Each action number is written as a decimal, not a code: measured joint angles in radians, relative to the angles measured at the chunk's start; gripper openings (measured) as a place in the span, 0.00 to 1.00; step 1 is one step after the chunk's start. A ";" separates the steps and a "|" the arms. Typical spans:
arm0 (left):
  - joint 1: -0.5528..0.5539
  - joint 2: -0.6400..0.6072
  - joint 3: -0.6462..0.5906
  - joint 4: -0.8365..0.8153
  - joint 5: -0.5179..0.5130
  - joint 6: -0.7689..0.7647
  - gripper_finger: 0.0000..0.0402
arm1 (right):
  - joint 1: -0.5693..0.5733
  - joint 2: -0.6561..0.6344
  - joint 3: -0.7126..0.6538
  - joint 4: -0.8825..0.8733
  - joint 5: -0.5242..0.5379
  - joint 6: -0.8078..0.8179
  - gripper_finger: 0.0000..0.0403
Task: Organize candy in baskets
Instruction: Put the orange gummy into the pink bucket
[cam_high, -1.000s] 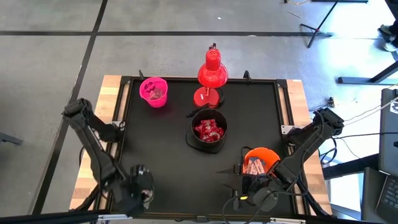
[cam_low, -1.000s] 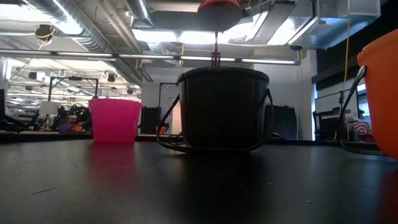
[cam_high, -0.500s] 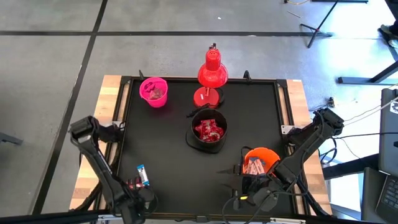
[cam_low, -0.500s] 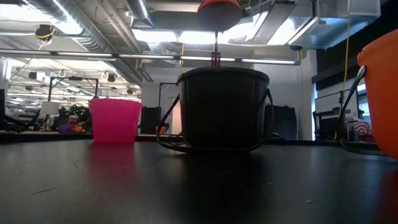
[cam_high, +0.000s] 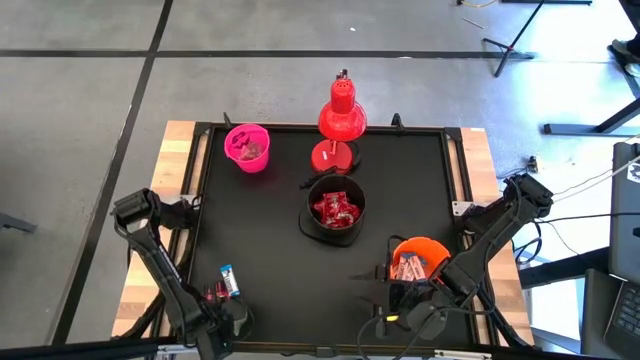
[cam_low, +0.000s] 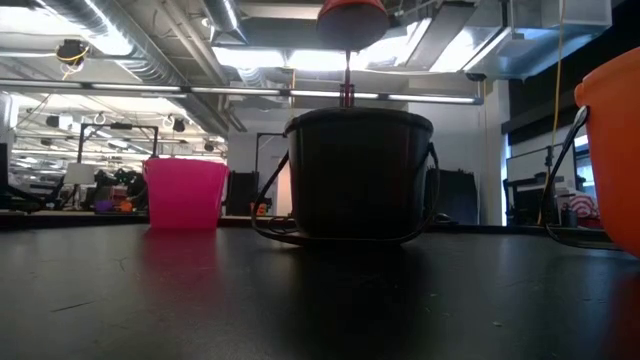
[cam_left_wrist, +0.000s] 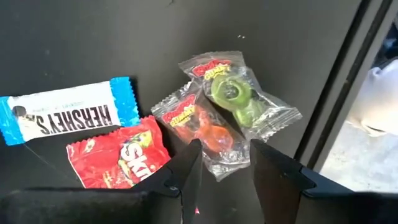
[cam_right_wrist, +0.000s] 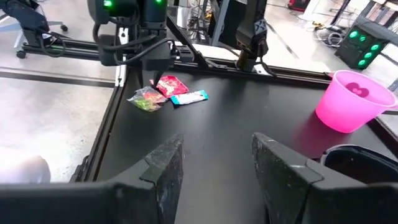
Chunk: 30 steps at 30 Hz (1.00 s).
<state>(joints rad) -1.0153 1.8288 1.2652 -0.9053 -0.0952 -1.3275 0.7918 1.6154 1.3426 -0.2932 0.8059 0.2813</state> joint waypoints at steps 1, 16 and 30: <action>0.000 0.001 -0.002 0.001 0.000 -0.001 0.31 | 0.000 0.000 0.000 0.000 -0.006 0.000 0.46; 0.000 0.002 -0.120 0.080 -0.044 -0.035 0.24 | 0.000 0.000 0.000 0.008 -0.008 0.002 0.46; 0.003 -0.016 -0.080 0.056 -0.129 0.038 0.00 | 0.000 0.000 0.000 0.007 -0.005 0.001 0.46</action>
<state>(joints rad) -1.0119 1.8130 1.1847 -0.8489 -0.2247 -1.2897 0.7914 1.6154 1.3426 -0.2858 0.8009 0.2825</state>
